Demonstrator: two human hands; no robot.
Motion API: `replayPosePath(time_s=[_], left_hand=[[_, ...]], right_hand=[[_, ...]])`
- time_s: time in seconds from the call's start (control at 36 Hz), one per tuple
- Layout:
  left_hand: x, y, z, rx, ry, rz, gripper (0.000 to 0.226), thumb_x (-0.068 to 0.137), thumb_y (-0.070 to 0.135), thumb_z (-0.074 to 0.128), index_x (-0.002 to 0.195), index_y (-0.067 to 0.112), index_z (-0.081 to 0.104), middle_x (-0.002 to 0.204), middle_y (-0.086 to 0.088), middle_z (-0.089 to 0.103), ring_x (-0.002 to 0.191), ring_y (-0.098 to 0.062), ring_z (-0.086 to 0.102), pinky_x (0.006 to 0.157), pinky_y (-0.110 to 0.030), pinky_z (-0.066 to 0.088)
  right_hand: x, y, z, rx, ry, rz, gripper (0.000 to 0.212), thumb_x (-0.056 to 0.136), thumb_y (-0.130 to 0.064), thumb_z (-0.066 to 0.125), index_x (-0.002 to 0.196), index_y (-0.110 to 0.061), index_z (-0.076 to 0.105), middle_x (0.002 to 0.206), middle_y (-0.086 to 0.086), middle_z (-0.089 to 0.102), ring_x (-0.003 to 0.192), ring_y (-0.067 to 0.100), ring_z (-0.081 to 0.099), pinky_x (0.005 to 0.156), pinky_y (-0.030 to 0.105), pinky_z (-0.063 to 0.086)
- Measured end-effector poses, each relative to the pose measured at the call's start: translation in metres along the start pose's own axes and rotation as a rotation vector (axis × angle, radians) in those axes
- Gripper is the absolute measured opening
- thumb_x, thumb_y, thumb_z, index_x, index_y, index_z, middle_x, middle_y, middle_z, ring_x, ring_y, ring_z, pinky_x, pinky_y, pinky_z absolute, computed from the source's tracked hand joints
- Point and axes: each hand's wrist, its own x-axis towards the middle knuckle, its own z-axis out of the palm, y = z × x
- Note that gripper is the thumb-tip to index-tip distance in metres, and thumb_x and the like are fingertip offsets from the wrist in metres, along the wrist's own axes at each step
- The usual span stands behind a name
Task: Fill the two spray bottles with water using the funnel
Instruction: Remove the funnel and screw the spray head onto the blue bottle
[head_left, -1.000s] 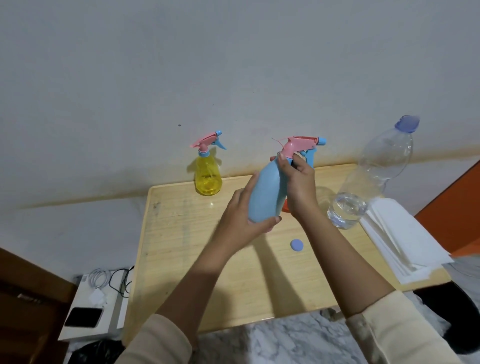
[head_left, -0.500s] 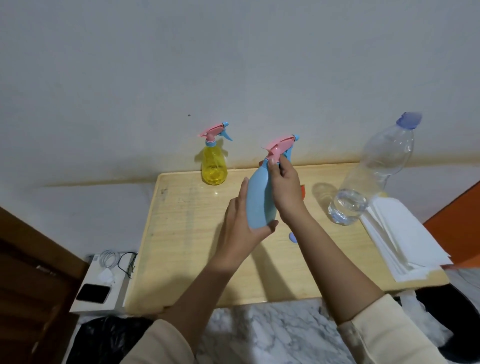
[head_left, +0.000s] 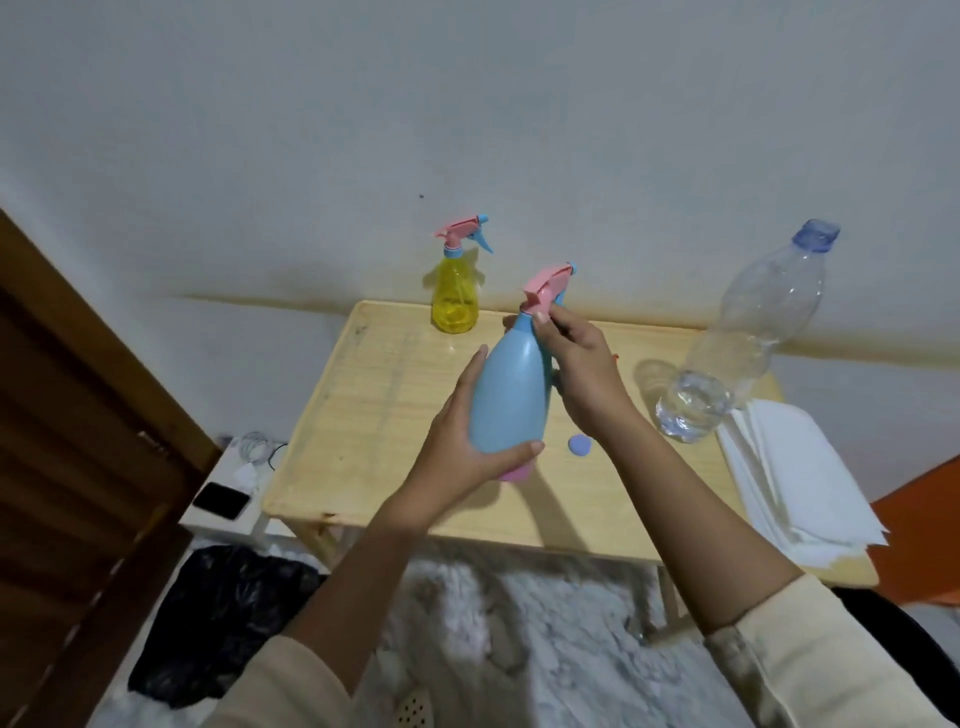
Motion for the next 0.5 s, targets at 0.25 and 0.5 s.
replayPosePath(time_s=[0.25, 0.5], left_hand=[[-0.027, -0.003, 0.011, 0.066, 0.174, -0.044, 0.105, 0.065, 0.045, 0.08, 0.146, 0.043, 0.014, 0.129, 0.016, 0.036, 0.121, -0.011, 0.044, 0.092, -0.029, 0.043], [-0.039, -0.01, 0.014, 0.196, 0.108, -0.073, 0.108, 0.066, 0.046, 0.08, 0.145, 0.05, 0.006, 0.136, 0.01, 0.036, 0.124, -0.01, 0.039, 0.098, -0.037, 0.043]], right_hand=[[-0.02, 0.006, 0.016, -0.218, 0.41, -0.135, 0.048, 0.076, -0.028, 0.076, 0.113, -0.013, 0.049, 0.113, 0.003, 0.053, 0.104, 0.011, 0.051, 0.082, 0.013, 0.043], [-0.003, 0.008, 0.037, -0.142, 0.297, 0.029, 0.051, 0.089, -0.031, 0.061, 0.129, -0.008, 0.038, 0.097, -0.004, 0.053, 0.083, 0.005, 0.052, 0.064, 0.009, 0.038]])
